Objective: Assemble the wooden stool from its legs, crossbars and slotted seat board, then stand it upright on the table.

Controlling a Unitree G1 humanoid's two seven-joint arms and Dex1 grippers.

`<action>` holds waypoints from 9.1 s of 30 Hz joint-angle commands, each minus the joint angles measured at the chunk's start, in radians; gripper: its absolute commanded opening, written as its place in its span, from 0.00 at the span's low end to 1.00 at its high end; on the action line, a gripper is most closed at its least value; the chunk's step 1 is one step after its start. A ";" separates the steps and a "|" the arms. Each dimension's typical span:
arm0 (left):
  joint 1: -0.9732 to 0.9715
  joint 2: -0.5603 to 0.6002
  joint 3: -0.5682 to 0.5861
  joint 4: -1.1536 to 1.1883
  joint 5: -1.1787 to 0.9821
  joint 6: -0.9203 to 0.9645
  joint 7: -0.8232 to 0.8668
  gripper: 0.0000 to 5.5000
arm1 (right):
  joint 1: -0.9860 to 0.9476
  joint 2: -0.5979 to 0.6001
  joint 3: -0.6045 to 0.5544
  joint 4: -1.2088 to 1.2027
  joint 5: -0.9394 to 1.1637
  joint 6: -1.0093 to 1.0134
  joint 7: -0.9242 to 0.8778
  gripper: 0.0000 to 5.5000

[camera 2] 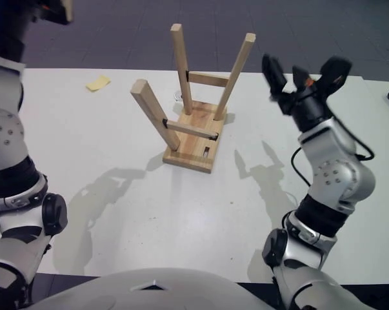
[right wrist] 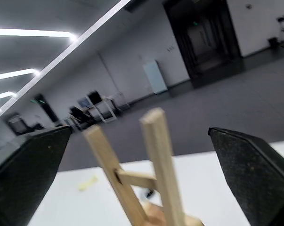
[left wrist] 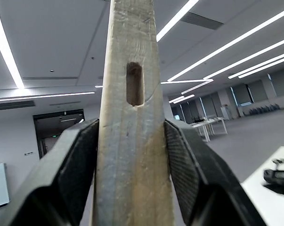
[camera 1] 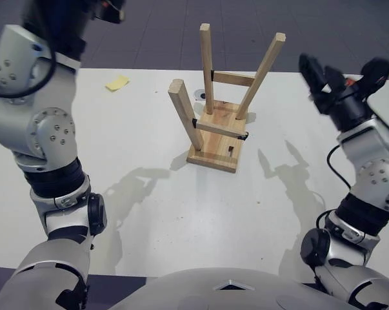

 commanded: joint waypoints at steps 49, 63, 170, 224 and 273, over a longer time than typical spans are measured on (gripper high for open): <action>0.045 -0.059 -0.297 0.090 0.265 -0.123 -0.296 0.39 | -0.103 -0.119 0.215 -0.038 0.491 -0.234 -0.094 0.19; 0.003 -0.092 -0.268 0.095 0.249 -0.111 -0.266 0.49 | -0.064 -0.096 0.258 -0.015 0.397 -0.288 -0.134 0.18; 0.323 -0.453 -0.119 0.163 0.265 0.298 0.229 0.98 | 0.669 -0.077 0.456 0.043 -0.261 -0.363 -0.379 0.19; 0.220 -0.484 -0.083 0.110 0.200 0.294 0.288 0.98 | 0.546 -0.080 0.627 0.133 -0.522 -0.299 -0.418 0.20; 0.124 -0.481 -0.053 0.083 0.121 0.190 0.270 0.98 | 0.429 -0.031 0.652 0.152 -0.349 -0.369 -0.299 0.20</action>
